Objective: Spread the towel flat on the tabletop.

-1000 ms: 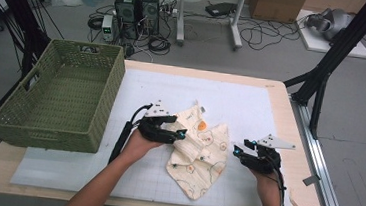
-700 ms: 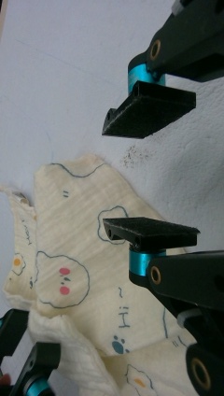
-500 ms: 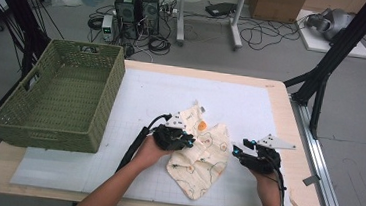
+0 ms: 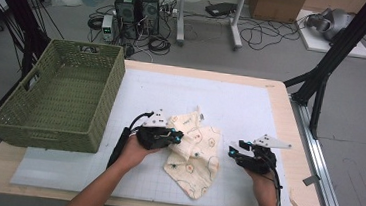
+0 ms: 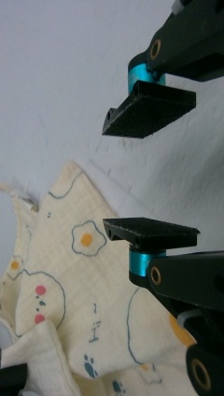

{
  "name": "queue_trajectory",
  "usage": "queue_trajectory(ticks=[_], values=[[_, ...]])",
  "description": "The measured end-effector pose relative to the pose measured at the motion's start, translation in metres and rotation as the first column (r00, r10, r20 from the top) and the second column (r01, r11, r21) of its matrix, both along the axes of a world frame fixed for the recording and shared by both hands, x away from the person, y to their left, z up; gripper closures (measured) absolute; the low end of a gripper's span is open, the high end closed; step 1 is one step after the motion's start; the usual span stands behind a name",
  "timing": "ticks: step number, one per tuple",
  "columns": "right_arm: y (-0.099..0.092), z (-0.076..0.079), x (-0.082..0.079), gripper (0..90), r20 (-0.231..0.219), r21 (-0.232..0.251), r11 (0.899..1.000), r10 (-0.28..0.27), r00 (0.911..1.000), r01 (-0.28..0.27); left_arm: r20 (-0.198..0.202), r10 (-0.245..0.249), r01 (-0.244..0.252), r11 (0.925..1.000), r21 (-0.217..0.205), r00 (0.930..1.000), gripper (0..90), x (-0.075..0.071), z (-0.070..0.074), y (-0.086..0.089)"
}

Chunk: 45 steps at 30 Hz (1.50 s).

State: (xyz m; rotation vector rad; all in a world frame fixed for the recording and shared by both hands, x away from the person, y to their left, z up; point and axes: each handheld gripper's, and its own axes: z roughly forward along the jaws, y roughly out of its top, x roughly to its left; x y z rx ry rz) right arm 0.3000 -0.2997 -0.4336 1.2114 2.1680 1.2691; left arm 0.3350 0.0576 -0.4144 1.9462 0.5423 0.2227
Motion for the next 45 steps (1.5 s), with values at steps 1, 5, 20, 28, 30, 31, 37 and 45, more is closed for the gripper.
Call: queue_trajectory(ticks=[1, 5, 20, 28, 30, 31, 37, 45], values=[[0.006, -0.001, 0.001, 46.0, -0.009, 0.005, 1.000, 0.016, 0.9998, -0.016, -0.002, 0.005, -0.005, 1.0000, -0.007, 1.0000, 84.3, -0.001, 0.000, 0.002], [0.033, -0.005, 0.005, 41.9, -0.015, 0.021, 0.996, 0.087, 0.9961, -0.086, -0.003, 0.018, -0.018, 0.9998, -0.010, 0.9998, 83.8, -0.002, -0.001, 0.009], [0.079, -0.013, 0.013, 87.2, -0.045, -0.224, 0.958, 0.175, 0.9835, -0.181, -0.014, 0.038, -0.039, 0.9981, -0.048, 0.9992, 85.8, -0.014, -0.004, 0.032], [0.045, -0.005, 0.012, 87.2, -0.040, -0.241, 0.968, 0.067, 0.9970, -0.075, -0.016, 0.078, -0.079, 0.9957, -0.048, 0.9968, 86.7, -0.025, -0.007, 0.060], [0.035, -0.003, 0.009, 87.2, -0.035, -0.242, 0.969, 0.039, 0.9986, -0.047, -0.023, 0.095, -0.096, 0.9946, -0.039, 0.9952, 86.6, -0.028, -0.008, 0.068], [0.030, -0.002, 0.008, 87.1, -0.035, -0.244, 0.969, 0.023, 0.9991, -0.031, -0.027, 0.103, -0.104, 0.9940, -0.033, 0.9943, 86.7, -0.030, -0.009, 0.072], [0.003, 0.003, 0.000, 87.2, -0.052, -0.291, 0.957, -0.039, 0.9979, 0.022, -0.057, 0.135, -0.132, 0.9900, 0.051, 0.9892, 87.0, -0.045, -0.015, 0.088], [-0.008, 0.004, -0.015, 84.8, -0.047, -0.250, 0.968, -0.005, 0.9989, -0.007, -0.084, 0.126, -0.115, 0.9853, 0.126, 0.9884, 74.5, -0.052, -0.023, 0.084]])
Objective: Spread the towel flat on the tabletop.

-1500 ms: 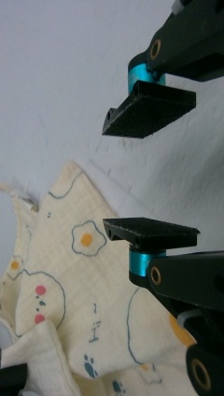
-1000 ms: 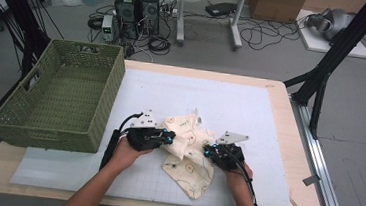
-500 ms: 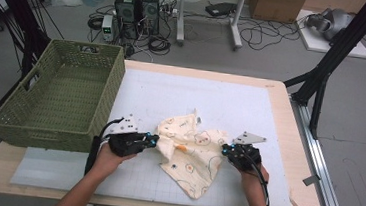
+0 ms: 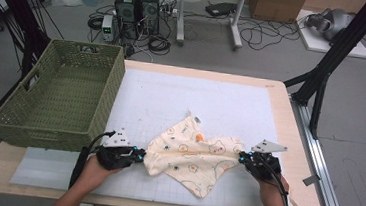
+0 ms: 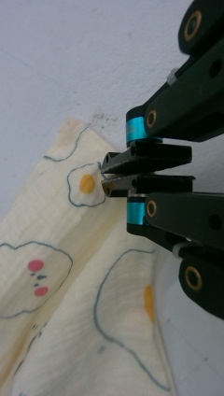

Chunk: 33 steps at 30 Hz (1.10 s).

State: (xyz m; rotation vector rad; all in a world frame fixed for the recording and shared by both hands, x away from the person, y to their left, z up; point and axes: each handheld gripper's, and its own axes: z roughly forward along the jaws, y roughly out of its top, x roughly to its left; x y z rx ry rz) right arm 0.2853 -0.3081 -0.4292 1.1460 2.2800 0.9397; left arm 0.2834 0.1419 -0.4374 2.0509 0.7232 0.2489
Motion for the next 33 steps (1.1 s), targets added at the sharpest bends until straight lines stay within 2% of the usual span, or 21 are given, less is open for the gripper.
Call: queue_trajectory(ticks=[1, 2, 3, 5, 8, 10, 14, 17, 19, 20, 23, 25, 29, 33], values=[[0.000, 0.001, -0.001, 81.9, 0.006, 0.009, 1.000, -0.002, 1.0000, 0.002, -0.005, 0.018, -0.018, 0.9997, -0.016, 0.9998, 66.4, 0.004, 0.004, 0.000], [-0.001, 0.002, -0.001, 77.9, 0.022, 0.024, 1.000, -0.007, 0.9997, 0.007, 0.006, 0.020, -0.020, 0.9995, -0.025, 0.9998, 61.5, 0.008, 0.008, 0.000], [-0.002, 0.004, -0.001, 74.4, 0.037, 0.043, 0.999, -0.008, 0.9993, 0.007, 0.013, 0.026, -0.025, 0.9989, -0.039, 0.9996, 60.6, 0.011, 0.011, 0.000], [-0.003, 0.006, -0.002, 68.5, 0.060, 0.063, 0.998, -0.021, 0.9980, 0.017, 0.019, 0.052, -0.050, 0.9954, -0.081, 0.9985, 53.0, 0.021, 0.020, -0.002], [-0.008, 0.009, -0.003, 62.5, 0.086, 0.102, 0.994, -0.046, 0.9952, 0.037, 0.031, 0.084, -0.079, 0.9890, -0.125, 0.9960, 48.5, 0.041, 0.030, -0.009], [-0.009, 0.010, -0.003, 60.0, 0.095, 0.113, 0.992, -0.060, 0.9937, 0.049, 0.040, 0.091, -0.086, 0.9881, -0.128, 0.9950, 46.5, 0.053, 0.034, -0.018], [-0.012, 0.010, -0.003, 58.3, 0.097, 0.114, 0.992, -0.068, 0.9930, 0.056, 0.063, 0.099, -0.092, 0.9911, -0.096, 0.9931, 44.9, 0.077, 0.037, -0.038], [-0.012, 0.009, -0.003, 58.2, 0.098, 0.116, 0.992, -0.068, 0.9928, 0.056, 0.050, 0.107, -0.102, 0.9903, -0.095, 0.9931, 44.0, 0.091, 0.037, -0.050], [-0.013, 0.009, -0.003, 57.8, 0.100, 0.119, 0.991, -0.069, 0.9927, 0.057, 0.060, 0.119, -0.112, 0.9879, -0.107, 0.9911, 43.4, 0.095, 0.035, -0.057], [-0.014, 0.009, -0.003, 57.4, 0.098, 0.120, 0.991, -0.069, 0.9928, 0.057, 0.050, 0.123, -0.118, 0.9880, -0.100, 0.9911, 43.4, 0.099, 0.034, -0.061], [-0.020, 0.008, -0.003, 54.8, 0.090, 0.155, 0.985, -0.085, 0.9923, 0.070, 0.045, 0.122, -0.117, 0.9886, -0.095, 0.9916, 42.5, 0.107, 0.031, -0.071], [-0.023, 0.008, -0.003, 54.2, 0.093, 0.173, 0.982, -0.096, 0.9911, 0.079, 0.035, 0.106, -0.103, 0.9919, -0.075, 0.9938, 41.9, 0.114, 0.029, -0.081], [-0.027, 0.009, -0.004, 54.5, 0.104, 0.188, 0.978, -0.108, 0.9887, 0.087, 0.032, 0.102, -0.100, 0.9934, -0.056, 0.9943, 41.8, 0.125, 0.027, -0.100], [-0.028, 0.008, -0.004, 54.4, 0.102, 0.192, 0.977, -0.109, 0.9888, 0.088, 0.038, 0.099, -0.099, 0.9951, -0.002, 0.9944, 43.1, 0.134, 0.021, -0.119]])
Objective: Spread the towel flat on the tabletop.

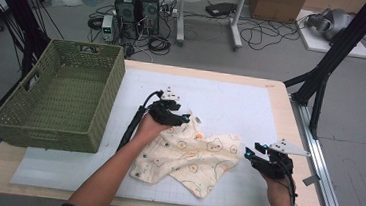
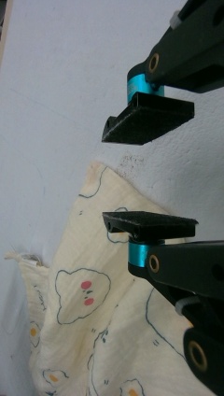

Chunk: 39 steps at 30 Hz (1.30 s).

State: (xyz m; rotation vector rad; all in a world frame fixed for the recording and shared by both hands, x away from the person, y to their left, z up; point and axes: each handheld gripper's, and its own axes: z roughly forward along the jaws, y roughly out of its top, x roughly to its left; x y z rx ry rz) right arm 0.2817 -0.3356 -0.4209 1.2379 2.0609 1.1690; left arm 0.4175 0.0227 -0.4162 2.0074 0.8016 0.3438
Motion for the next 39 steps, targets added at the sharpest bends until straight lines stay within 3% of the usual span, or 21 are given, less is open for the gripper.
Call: queue_trajectory(ticks=[4, 8, 12, 14, 16, 18, 19, 20, 21, 22, 23, 24, 26, 30, 32, 35, 39], values=[[0.000, 0.000, 0.000, 54.3, 0.002, -0.007, 1.000, 0.000, 1.0000, 0.000, -0.010, -0.003, 0.003, 0.9989, 0.047, 0.9999, 43.9, 0.005, -0.009, -0.014], [-0.002, 0.000, -0.001, 54.3, 0.010, -0.001, 1.000, -0.004, 0.9999, 0.004, -0.038, -0.026, 0.030, 0.9910, 0.130, 0.9990, 44.5, 0.004, -0.021, -0.023], [-0.003, 0.000, -0.003, 54.3, 0.010, 0.007, 1.000, -0.010, 0.9999, 0.010, -0.056, -0.039, 0.048, 0.9852, 0.165, 0.9977, 44.2, 0.002, -0.028, -0.030], [-0.004, 0.001, -0.003, 54.3, 0.011, 0.009, 1.000, -0.010, 0.9999, 0.010, -0.047, -0.042, 0.049, 0.9837, 0.173, 0.9980, 44.6, 0.002, -0.028, -0.031], [-0.004, 0.001, -0.003, 54.2, 0.012, 0.017, 1.000, -0.012, 0.9999, 0.012, -0.053, -0.050, 0.058, 0.9848, 0.164, 0.9973, 46.9, 0.001, -0.028, -0.030], [-0.004, 0.001, -0.002, 54.2, 0.010, 0.024, 1.000, -0.012, 0.9999, 0.012, -0.064, -0.075, 0.084, 0.9842, 0.156, 0.9952, 54.5, 0.000, -0.027, -0.030], [-0.004, 0.000, -0.002, 54.3, 0.010, 0.021, 1.000, -0.009, 0.9999, 0.009, -0.068, -0.100, 0.110, 0.9827, 0.149, 0.9926, 65.9, -0.001, -0.026, -0.030], [-0.004, 0.000, -0.001, 54.4, 0.007, 0.023, 1.000, -0.009, 0.9999, 0.009, -0.053, -0.127, 0.135, 0.9724, 0.190, 0.9905, 86.3, -0.002, -0.024, -0.029], [-0.004, 0.000, -0.001, 54.5, 0.007, 0.023, 1.000, -0.010, 0.9999, 0.010, -0.039, -0.115, 0.121, 0.9709, 0.207, 0.9926, 86.4, -0.002, -0.023, -0.028], [-0.004, 0.000, 0.000, 54.7, 0.009, 0.023, 1.000, -0.010, 0.9999, 0.009, -0.017, -0.065, 0.067, 0.9763, 0.206, 0.9977, 86.4, 0.000, -0.020, -0.022], [-0.003, 0.000, 0.000, 54.8, 0.010, 0.022, 1.000, -0.008, 0.9999, 0.008, 0.006, -0.007, 0.005, 0.9850, 0.172, 1.0000, 86.5, 0.001, -0.017, -0.015], [-0.003, 0.000, 0.000, 54.7, 0.009, 0.019, 1.000, -0.008, 0.9999, 0.008, 0.023, 0.030, -0.034, 0.9876, 0.154, 0.9993, 86.5, 0.002, -0.014, -0.009], [-0.002, 0.000, 0.000, 54.7, 0.008, 0.024, 1.000, -0.010, 0.9999, 0.010, 0.053, 0.117, -0.123, 0.9839, 0.129, 0.9917, 86.5, 0.006, -0.006, 0.009], [0.002, -0.002, 0.004, 54.3, -0.002, 0.026, 1.000, -0.011, 0.9999, 0.011, 0.080, 0.216, -0.223, 0.9711, 0.086, 0.9731, 86.5, 0.009, 0.002, 0.033], [0.006, -0.004, 0.007, 53.8, -0.012, 0.027, 1.000, -0.012, 0.9999, 0.012, 0.069, 0.231, -0.236, 0.9690, 0.075, 0.9706, 86.5, 0.010, 0.003, 0.040], [0.012, -0.006, 0.015, 51.6, -0.021, 0.030, 0.999, -0.011, 0.9997, 0.012, 0.060, 0.226, -0.231, 0.9686, 0.091, 0.9722, 86.5, 0.011, 0.000, 0.044], [0.018, -0.009, 0.031, 51.3, -0.047, 0.048, 0.998, -0.037, 0.9982, 0.039, 0.052, 0.250, -0.254, 0.9634, 0.087, 0.9668, 86.4, 0.015, -0.001, 0.052]])
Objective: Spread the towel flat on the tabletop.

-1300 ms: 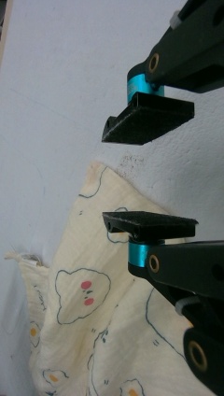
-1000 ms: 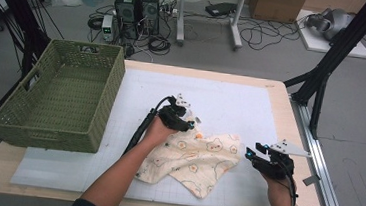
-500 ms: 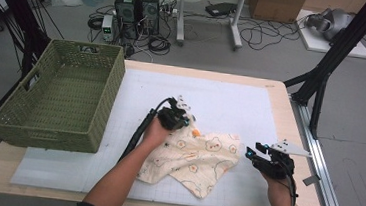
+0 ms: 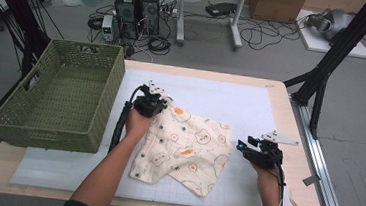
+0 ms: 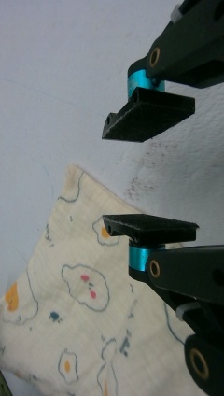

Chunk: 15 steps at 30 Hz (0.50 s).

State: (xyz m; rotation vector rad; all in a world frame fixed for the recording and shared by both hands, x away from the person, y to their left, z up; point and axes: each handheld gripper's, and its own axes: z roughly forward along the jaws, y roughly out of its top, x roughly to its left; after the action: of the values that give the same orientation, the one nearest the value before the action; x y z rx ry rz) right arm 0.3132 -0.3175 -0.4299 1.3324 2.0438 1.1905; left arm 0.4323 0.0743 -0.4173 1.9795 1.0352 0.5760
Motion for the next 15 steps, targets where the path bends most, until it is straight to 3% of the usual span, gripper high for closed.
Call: queue_trajectory(ticks=[7, 9, 11, 15], values=[[0.024, -0.014, 0.027, 47.6, -0.047, -0.005, 1.000, -0.017, 0.9987, 0.017, -0.022, 0.091, -0.092, 0.9938, -0.062, 0.9956, 86.7, 0.012, -0.005, 0.025], [0.033, -0.015, 0.031, 47.7, -0.055, -0.017, 1.000, -0.001, 0.9985, 0.000, -0.040, 0.072, -0.075, 0.9932, -0.089, 0.9966, 85.8, 0.012, -0.008, 0.028], [0.041, -0.016, 0.036, 47.7, -0.053, -0.030, 0.999, 0.019, 0.9984, -0.021, -0.052, 0.041, -0.046, 0.9944, -0.095, 0.9978, 76.4, 0.011, -0.009, 0.027], [0.052, -0.018, 0.044, 47.8, -0.074, -0.041, 0.999, 0.029, 0.9969, -0.032, -0.048, 0.040, -0.045, 0.9927, -0.112, 0.9980, 55.7, 0.008, -0.005, 0.024]])
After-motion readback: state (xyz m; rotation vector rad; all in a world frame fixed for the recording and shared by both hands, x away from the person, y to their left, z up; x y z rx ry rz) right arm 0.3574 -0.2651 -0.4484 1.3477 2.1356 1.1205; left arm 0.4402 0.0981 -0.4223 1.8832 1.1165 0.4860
